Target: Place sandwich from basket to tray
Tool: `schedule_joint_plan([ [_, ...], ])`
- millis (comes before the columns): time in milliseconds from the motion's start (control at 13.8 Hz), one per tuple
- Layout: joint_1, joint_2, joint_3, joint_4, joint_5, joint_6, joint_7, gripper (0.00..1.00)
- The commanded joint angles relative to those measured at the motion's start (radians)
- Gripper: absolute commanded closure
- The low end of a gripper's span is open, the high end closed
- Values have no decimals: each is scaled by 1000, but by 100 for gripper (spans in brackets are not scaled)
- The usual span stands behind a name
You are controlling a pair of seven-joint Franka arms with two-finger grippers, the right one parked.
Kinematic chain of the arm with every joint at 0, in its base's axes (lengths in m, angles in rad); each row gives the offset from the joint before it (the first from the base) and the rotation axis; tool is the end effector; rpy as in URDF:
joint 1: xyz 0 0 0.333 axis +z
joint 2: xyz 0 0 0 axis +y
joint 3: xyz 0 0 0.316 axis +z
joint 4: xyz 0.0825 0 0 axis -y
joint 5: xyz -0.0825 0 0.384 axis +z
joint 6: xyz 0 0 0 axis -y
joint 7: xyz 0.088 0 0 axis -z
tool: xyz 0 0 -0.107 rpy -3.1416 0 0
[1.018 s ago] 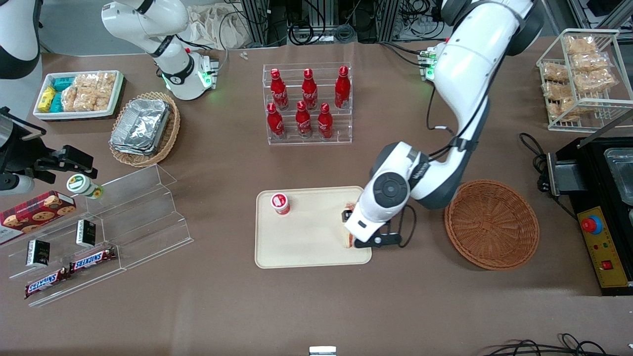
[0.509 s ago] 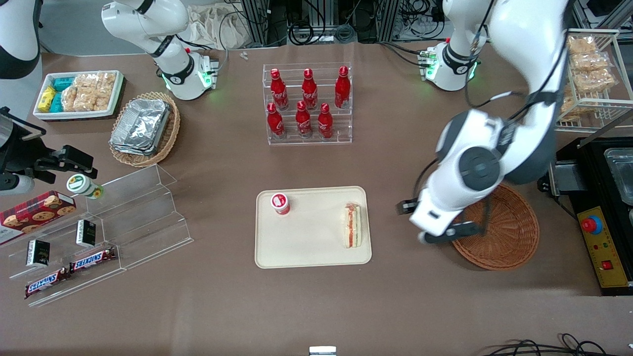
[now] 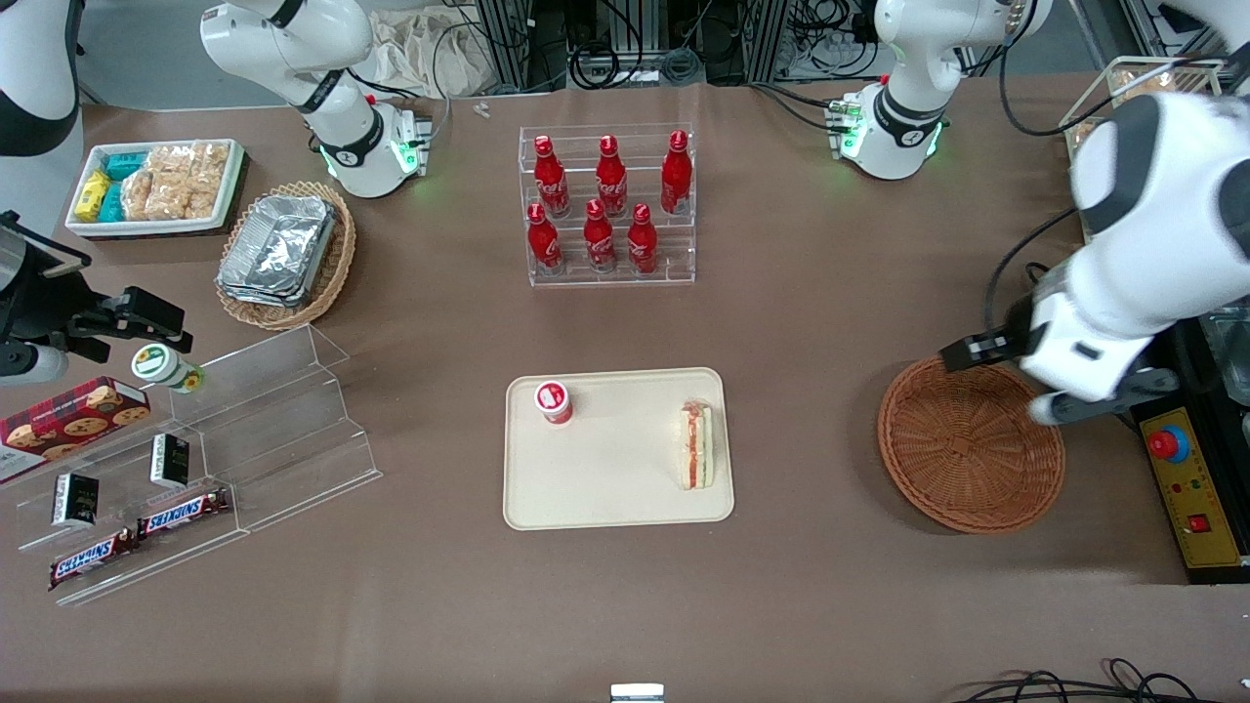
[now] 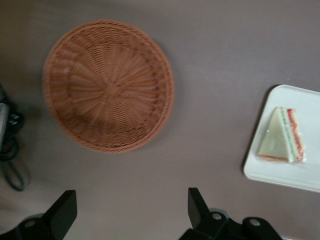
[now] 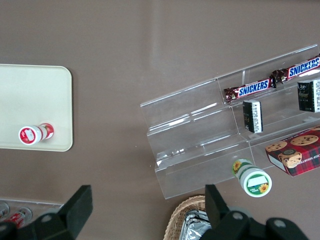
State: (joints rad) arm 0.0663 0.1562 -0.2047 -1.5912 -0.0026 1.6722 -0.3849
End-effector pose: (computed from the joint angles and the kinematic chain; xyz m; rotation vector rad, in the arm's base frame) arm 0.5975 -0.0756 0.5346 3.1007 0.3867 -0.1225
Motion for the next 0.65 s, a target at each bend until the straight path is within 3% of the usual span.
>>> schedule_joint_plan([
  [0, 70, -67, -10, -27, -19, -46, 81, 1],
  [582, 115, -47, -10, 70, 9, -88, 281, 2],
])
